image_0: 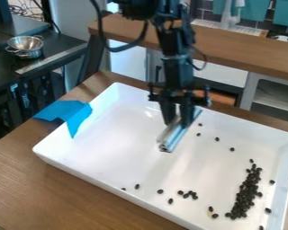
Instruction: Sweep into pile
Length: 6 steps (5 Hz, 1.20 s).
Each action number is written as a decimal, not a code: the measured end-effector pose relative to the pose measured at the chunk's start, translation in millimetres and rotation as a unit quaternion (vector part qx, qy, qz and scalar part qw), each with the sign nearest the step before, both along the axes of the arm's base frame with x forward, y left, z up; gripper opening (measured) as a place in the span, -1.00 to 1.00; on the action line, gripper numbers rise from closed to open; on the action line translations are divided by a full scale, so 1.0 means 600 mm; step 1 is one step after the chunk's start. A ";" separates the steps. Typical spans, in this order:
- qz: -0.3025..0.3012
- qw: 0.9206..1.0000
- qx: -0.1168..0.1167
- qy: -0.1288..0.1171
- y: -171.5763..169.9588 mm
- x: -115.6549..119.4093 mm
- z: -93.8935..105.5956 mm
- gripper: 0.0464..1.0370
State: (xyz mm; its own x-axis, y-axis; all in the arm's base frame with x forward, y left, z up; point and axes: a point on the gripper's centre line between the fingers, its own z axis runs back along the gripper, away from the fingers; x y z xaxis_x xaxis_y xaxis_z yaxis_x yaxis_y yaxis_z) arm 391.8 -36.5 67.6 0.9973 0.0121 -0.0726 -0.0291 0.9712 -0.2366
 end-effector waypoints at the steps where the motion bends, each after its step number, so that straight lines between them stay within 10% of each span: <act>1: -0.002 1.000 0.027 0.007 0.046 -0.007 -0.010 -0.36; 4: -0.022 0.994 0.107 0.012 0.115 -0.043 -0.078 -0.36; 6: -0.051 0.992 0.116 0.031 0.093 -0.070 -0.102 -0.36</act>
State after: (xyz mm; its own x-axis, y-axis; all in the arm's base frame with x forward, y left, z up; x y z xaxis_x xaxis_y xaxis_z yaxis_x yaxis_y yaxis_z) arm 350.0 19.0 6.1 0.9880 -0.0643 -0.1407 0.0639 0.9979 -0.0079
